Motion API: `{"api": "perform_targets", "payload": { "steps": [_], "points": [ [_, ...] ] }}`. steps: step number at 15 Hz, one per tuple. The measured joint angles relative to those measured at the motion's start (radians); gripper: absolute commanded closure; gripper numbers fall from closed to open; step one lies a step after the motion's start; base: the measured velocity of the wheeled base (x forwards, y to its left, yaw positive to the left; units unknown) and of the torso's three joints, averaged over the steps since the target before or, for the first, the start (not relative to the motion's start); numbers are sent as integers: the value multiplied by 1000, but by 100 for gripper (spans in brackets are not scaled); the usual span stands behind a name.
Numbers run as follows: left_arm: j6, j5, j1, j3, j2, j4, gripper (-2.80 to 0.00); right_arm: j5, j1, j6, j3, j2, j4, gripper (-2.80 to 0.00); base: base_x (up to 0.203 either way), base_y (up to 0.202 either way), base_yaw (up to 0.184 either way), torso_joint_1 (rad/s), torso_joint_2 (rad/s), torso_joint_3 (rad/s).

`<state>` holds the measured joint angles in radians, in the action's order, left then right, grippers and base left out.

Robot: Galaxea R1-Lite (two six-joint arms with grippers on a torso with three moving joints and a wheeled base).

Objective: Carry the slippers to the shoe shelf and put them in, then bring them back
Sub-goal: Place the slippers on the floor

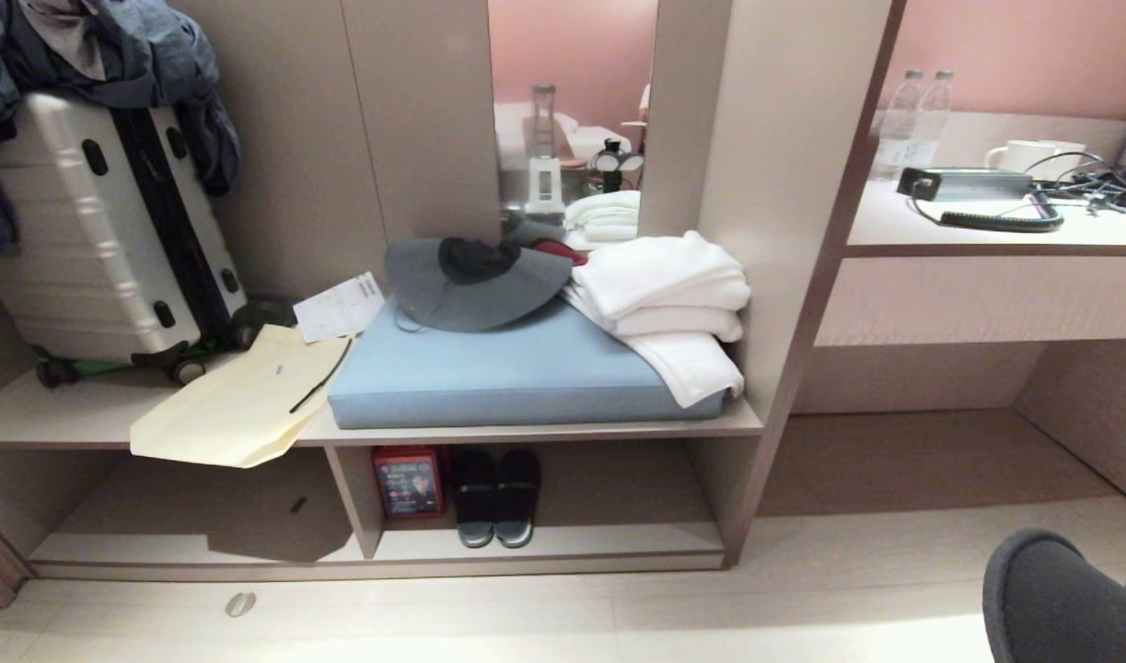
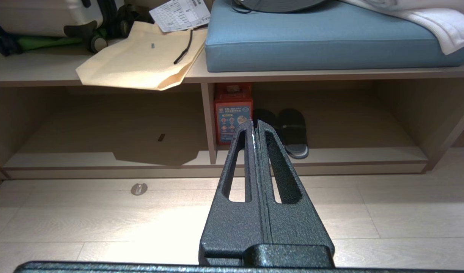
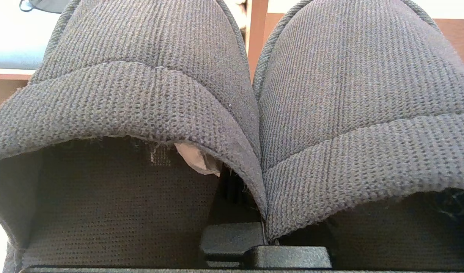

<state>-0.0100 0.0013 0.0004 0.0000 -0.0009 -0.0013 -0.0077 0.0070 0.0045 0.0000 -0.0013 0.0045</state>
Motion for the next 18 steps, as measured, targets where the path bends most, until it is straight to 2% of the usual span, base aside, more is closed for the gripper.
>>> {"api": "perform_targets", "payload": {
  "steps": [6, 18],
  "points": [
    [-1, 0, 0, 0, 0, 0, 0, 0, -1, 0, 0, 0, 0, 0, 0, -22, -1, 1, 1, 1],
    [-3, 0, 0, 0, 0, 0, 0, 0, 0, 0, 0, 0, 0, 0, 0, -193, 3, 2, 2, 3]
  ]
}}
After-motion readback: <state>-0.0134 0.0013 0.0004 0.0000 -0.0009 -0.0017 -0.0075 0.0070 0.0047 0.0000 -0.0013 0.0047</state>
